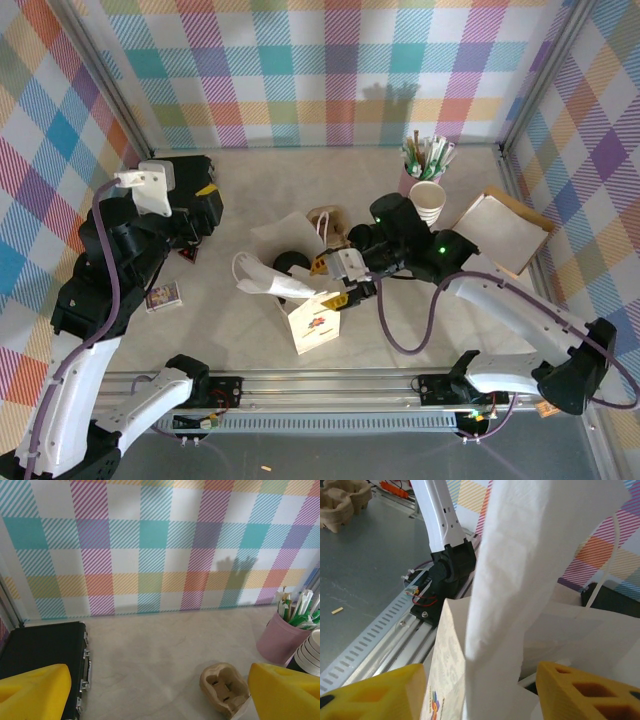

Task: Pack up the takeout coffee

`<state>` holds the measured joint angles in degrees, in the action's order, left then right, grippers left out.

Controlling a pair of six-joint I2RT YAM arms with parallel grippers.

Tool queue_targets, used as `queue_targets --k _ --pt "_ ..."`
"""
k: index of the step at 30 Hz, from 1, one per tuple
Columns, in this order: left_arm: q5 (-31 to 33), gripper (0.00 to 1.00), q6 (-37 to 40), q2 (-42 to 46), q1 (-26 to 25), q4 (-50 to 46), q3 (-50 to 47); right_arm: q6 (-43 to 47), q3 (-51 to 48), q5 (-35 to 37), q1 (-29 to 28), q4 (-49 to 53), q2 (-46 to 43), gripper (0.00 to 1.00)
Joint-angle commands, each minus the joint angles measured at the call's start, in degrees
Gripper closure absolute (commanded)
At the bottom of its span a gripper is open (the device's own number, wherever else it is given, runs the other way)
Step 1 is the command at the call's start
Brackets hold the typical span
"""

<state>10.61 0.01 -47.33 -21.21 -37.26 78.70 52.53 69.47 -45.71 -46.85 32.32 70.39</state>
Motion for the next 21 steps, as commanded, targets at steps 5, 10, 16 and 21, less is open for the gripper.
queue_targets --k 5,10,16,21 --pt "-0.31 0.09 -0.44 1.52 0.56 1.93 -0.86 -5.14 9.89 -2.54 -1.47 3.66 6.25 0.37" --pt "0.77 0.09 -0.93 2.35 0.57 2.0 -2.03 -9.65 12.89 2.38 -7.57 2.53 7.91 0.35" --pt "0.37 0.09 -2.36 2.86 0.62 2.89 -3.78 -15.04 14.46 9.28 -11.3 1.8 9.68 0.42" --pt "0.14 0.1 -3.44 2.99 0.56 2.82 -4.38 -18.08 17.32 11.26 -11.73 1.37 10.41 0.83"
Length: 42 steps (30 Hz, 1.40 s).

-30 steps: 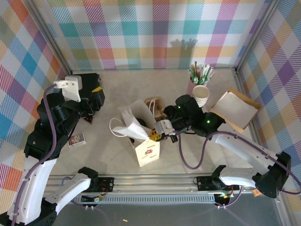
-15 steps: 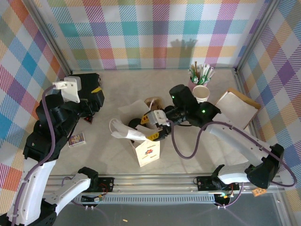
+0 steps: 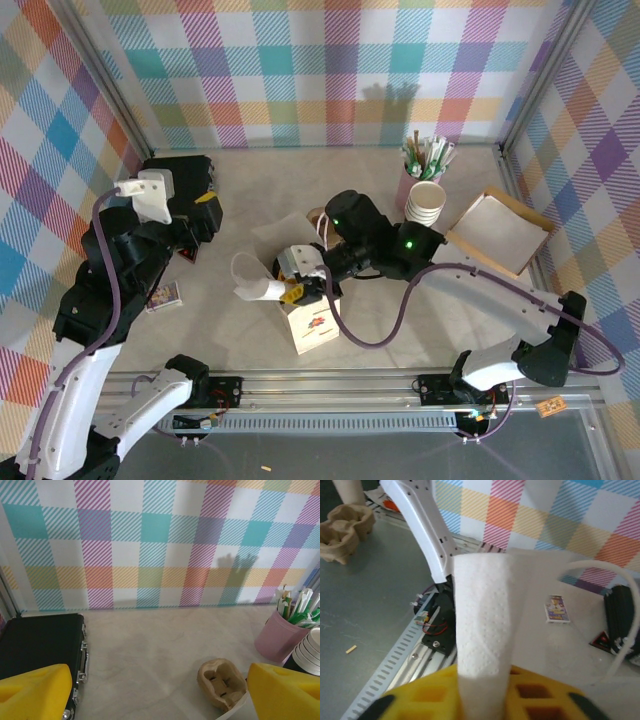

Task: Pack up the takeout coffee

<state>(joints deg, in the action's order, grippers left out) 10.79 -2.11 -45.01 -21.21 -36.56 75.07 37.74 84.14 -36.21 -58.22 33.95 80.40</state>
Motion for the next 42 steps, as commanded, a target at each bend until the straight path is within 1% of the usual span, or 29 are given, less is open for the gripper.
queue_targets --k 1,2,3,5,6,8,10,13,16,18,20,21,23,24,25,26,27,29,31,34,36,38,42 --pt "-0.06 0.1 -1.32 0.62 0.6 2.18 -0.8 -3.69 3.45 1.84 -0.35 0.21 0.84 0.88" --pt "0.14 0.1 -1.37 0.63 0.56 2.19 -0.87 -4.61 4.06 2.3 -0.28 0.09 1.13 0.96" --pt "0.2 0.1 -1.42 0.63 0.61 2.34 -0.85 -5.9 4.11 2.77 -0.06 -1.12 1.18 1.0" --pt "0.28 0.1 -1.64 0.57 0.58 2.69 -1.08 -9.62 2.57 1.93 0.96 -6.48 0.54 1.0" --pt "0.34 0.1 -1.82 0.54 0.58 2.83 -1.22 -12.87 0.92 -0.2 1.79 -10.69 -0.08 1.0" --pt "0.06 0.1 -2.17 0.22 0.57 3.14 -1.25 -18.54 -3.11 -3.87 3.4 -17.78 -1.33 1.0" --pt "-0.27 0.1 -2.82 -0.13 0.6 3.46 -1.46 -22.39 -7.93 -5.07 3.73 -23.05 -2.95 1.0" --pt "-1.28 0.1 -3.64 -0.24 0.56 4.34 -1.92 -24.74 -15.11 -5.39 3.89 -27.83 -5.44 1.0" --pt "-1.78 0.1 -4.04 -0.45 0.56 4.72 -2.24 -27.99 -22.68 -3.58 4.78 -33.91 -8.29 1.0" --pt "-1.91 0.1 -4.04 -0.66 0.56 4.82 -2.12 -28.94 -25.07 -2.5 5.63 -35.1 -9.38 1.0" --pt "-1.96 0.1 -3.95 -0.89 0.56 4.87 -1.88 -28.04 -24.97 -2.42 6.31 -33.21 -9.75 1.0" --pt "-2.16 0.1 -3.89 -1.12 0.56 4.77 -1.73 -27.01 -24.3 -2.79 6.53 -31.22 -9.76 0.96" --pt "-2.22 0.11 -3.57 -1.3 0.56 4.81 -1.6 -24.38 -22.73 -3.82 6.69 -27.39 -9.82 0.76" --pt "-2.25 0.1 -3.53 -1.32 0.6 4.74 -1.51 -22.57 -21.52 -4.17 6.71 -24.61 -9.74 0.69" --pt "-2.26 0.11 -3.52 -1.4 0.61 4.74 -1.51 -21.19 -20.44 -4.23 6.7 -22.38 -9.58 0.58" --pt "-2.41 0.1 -3.52 -1.48 0.59 4.74 -1.55 -20.02 -18.95 -4.0 6.71 -20.09 -9.19 0.44" --pt "-2.45 0.1 -3.52 -1.48 0.56 4.61 -1.57 -18.96 -17.48 -3.89 6.71 -18.25 -8.82 0.39" --pt "-2.61 0.1 -3.51 -1.39 0.57 4.6 -1.51 -16.59 -13.92 -4.74 6.71 -14.04 -7.67 0.38" --pt "-2.52 0.1 -3.52 -1.23 0.6 4.43 -1.43 -16.03 -10.53 -4.31 6.63 -11.37 -6.18 0.38" --pt "-1.93 0.1 -3.32 -0.83 0.56 4.04 -1.51 -15.92 -4.38 -3.06 6.15 -6.61 -2.8 0.39" --pt "-1.81 0.1 -3.24 -0.59 0.56 3.81 -1.51 -14.33 -0.27 -3.89 5.62 -1.34 -0.24 0.41" --pt "-1.62 0.1 -3.08 -0.3 0.56 3.52 -1.55 -13.86 1.94 -3.45 4.9 1.85 1.35 0.42" --pt "-1.6 0.1 -2.77 -0.08 0.56 2.82 -1.68 -13.82 3.33 -0.99 3.77 4.49 2.28 0.41"
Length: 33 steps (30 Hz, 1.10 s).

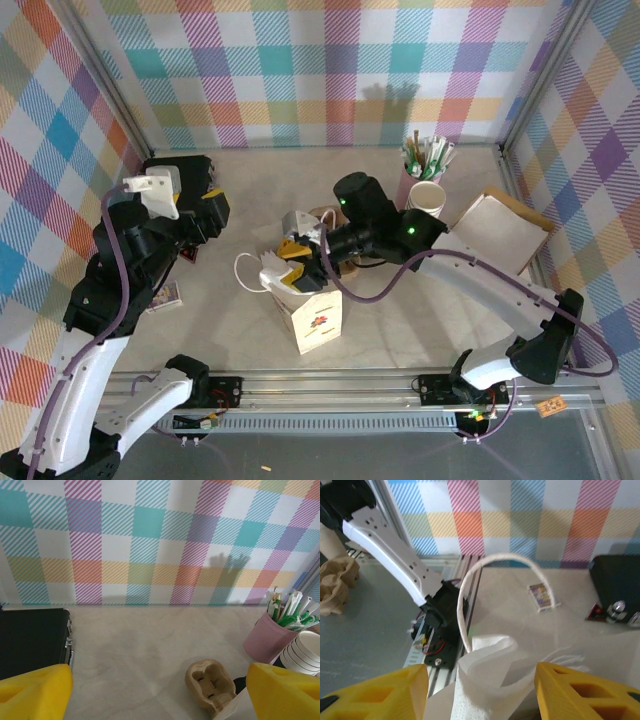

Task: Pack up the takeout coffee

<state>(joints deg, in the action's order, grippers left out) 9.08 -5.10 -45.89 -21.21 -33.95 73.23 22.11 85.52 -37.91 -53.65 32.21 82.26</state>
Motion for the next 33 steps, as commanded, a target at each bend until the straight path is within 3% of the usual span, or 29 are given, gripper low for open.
queue_targets --k 1,3,8,12,21,30,31,33 --pt "0.12 0.1 0.15 0.9 0.58 0.21 -0.07 1.95 2.55 1.32 -1.1 7.23 0.77 0.42" --pt "0.15 0.1 0.02 1.06 0.59 0.19 -0.36 2.7 4.25 1.9 -1.58 10.15 1.76 0.45" --pt "0.36 0.1 0.0 1.34 0.56 0.12 -0.9 3.93 6.11 1.3 -1.99 14.24 2.07 0.82" --pt "-0.11 0.1 -0.07 1.37 0.56 0.18 -1.66 3.58 0.45 3.67 -1.99 11.02 -2.11 0.97" --pt "-1.58 0.1 -0.82 0.98 0.56 1.44 -2.92 4.96 -3.78 4.43 -1.2 14.21 -2.6 0.87" --pt "-2.22 0.1 0.39 1.32 0.57 0.96 -3.1 9.84 2.09 6.98 -0.76 24.75 1.76 0.85" --pt "-2.22 0.1 0.53 1.4 0.6 0.78 -3.05 10.32 3.3 7.12 -0.76 25.85 2.33 0.83" --pt "-2.22 0.1 0.87 1.63 0.58 0.49 -2.92 10.57 6.22 6.54 -0.78 27.03 3.46 0.67"
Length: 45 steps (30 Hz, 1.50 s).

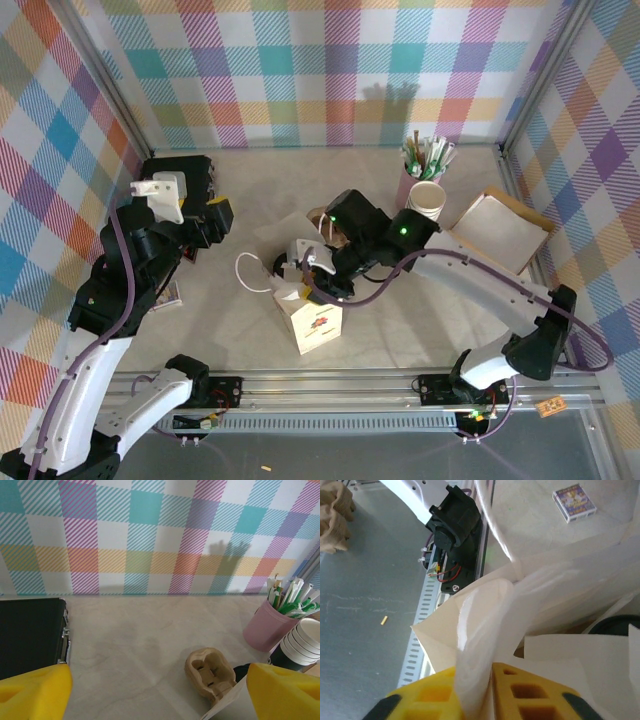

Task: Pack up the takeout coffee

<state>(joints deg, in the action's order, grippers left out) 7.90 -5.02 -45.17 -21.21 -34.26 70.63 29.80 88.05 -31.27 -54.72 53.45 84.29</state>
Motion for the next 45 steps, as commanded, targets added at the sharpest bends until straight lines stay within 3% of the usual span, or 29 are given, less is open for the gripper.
queue_targets --k 1,4,7,15,20,26,29,32,34,37,40,45 --pt "-1.18 0.1 0.93 1.02 0.56 0.7 -0.23 2.56 4.84 -0.23 0.19 5.66 1.85 0.61" --pt "-1.33 0.1 1.38 1.1 0.56 0.1 0.27 0.56 8.37 -1.06 -0.03 4.6 3.35 0.54" --pt "-1.51 0.1 1.81 1.39 0.56 -0.43 0.41 -0.13 10.12 -1.71 -0.43 3.7 4.51 0.56" --pt "-1.31 0.09 2.46 3.39 0.56 -1.94 -0.52 1.23 8.6 -2.54 -0.52 7.19 3.69 1.0" --pt "-0.84 0.09 1.22 5.42 0.56 -2.04 -2.74 2.86 5.89 0.83 -0.5 8.81 2.83 1.0" --pt "-1.12 0.09 0.45 5.95 0.56 -1.74 -3.71 5.71 10.23 1.96 -0.51 15.47 7.2 1.0" --pt "-0.87 0.09 0.57 5.71 0.56 -1.32 -3.82 5.63 12.96 1.27 -0.52 15.94 7.99 0.9" --pt "1.46 0.09 1.03 5.45 0.56 -1.67 -4.11 4.12 15.97 1.48 -0.48 14.06 7.01 0.6" --pt "8.49 0.09 0.16 5.46 0.59 -1.78 -5.15 0.58 14.97 4.04 -0.18 8.26 3.6 0.5" --pt "22.26 0.1 -0.68 4.61 0.56 -0.39 -8.08 -7.22 8.33 8.98 2.56 -4.23 -4.1 0.45" --pt "30.06 0.1 1.38 2.57 1.35 7.84 -14.29 -15.77 -0.29 17.15 8.15 -18.0 -12.29 0.45" --pt "29.24 0.05 3.23 -5.39 7.05 27.04 -25.71 -26.72 -18.62 30.75 25.16 -32.79 -21.68 0.44"
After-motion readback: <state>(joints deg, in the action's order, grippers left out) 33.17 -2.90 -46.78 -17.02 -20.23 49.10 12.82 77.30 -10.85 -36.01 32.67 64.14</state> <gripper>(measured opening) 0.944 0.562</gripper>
